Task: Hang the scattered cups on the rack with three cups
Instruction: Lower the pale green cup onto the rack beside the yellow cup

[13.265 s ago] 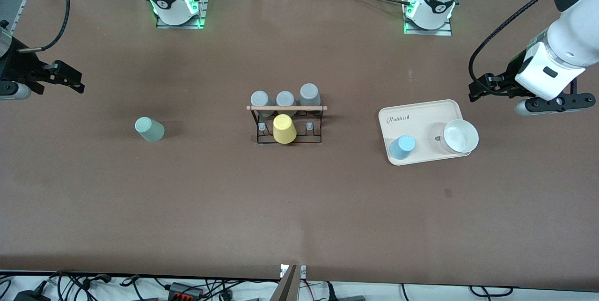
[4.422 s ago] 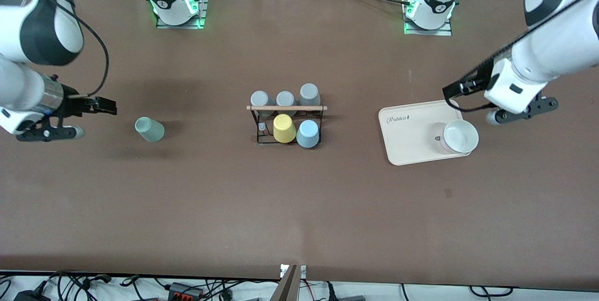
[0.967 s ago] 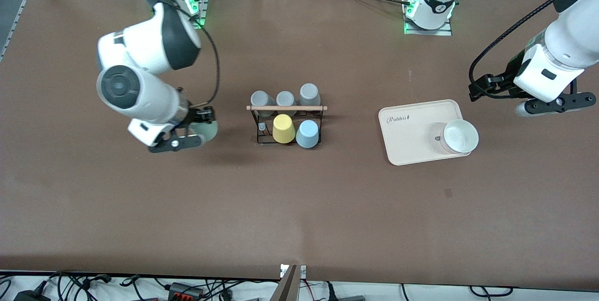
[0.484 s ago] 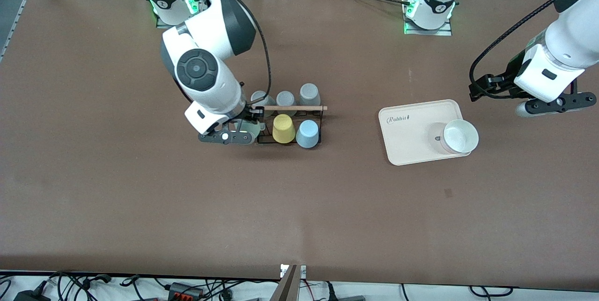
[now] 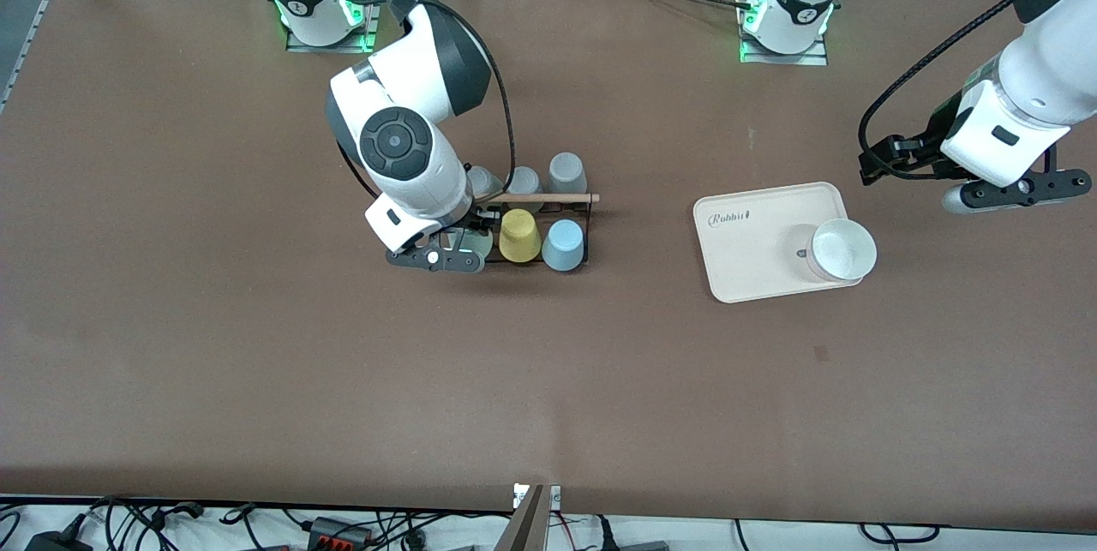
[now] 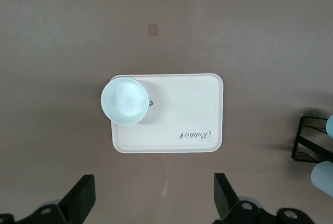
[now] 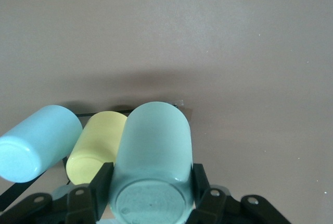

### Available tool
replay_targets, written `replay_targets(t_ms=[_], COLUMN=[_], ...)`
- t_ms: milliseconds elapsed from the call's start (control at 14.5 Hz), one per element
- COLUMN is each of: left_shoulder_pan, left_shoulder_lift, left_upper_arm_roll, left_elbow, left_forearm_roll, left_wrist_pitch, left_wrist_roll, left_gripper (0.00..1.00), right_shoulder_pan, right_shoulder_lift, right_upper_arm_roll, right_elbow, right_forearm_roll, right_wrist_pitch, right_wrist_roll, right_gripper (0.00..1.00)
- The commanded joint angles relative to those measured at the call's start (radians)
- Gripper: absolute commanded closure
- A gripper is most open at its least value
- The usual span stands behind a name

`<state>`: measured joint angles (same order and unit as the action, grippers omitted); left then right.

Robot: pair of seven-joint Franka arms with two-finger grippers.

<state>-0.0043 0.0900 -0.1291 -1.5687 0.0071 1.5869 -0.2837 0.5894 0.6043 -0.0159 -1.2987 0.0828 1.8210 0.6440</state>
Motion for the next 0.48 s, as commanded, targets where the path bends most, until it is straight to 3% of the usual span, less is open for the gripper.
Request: replay_targets(t_ms=[0, 415], left_shoulder_pan=[0.006, 0.006], left_shoulder_lift=[-0.007, -0.007], left_upper_arm_roll=[-0.006, -0.006], left_elbow=[0.009, 0.009], left_forearm_roll=[0.019, 0.019], left_wrist_pitch=[-0.018, -0.018], left_wrist_roll=[0.024, 0.024], left_gripper=[0.0, 0.0], right_shoulder_pan=[0.009, 0.009], right_shoulder_lift=[0.028, 0.064], right_upper_arm_roll=[-0.009, -0.009], right_elbow=[0.035, 0.035], right_forearm_roll=[0.049, 0.06], right_wrist_pitch=[-0.008, -0.015], right_wrist_roll=[0.016, 0.013], right_gripper=[0.73, 0.73])
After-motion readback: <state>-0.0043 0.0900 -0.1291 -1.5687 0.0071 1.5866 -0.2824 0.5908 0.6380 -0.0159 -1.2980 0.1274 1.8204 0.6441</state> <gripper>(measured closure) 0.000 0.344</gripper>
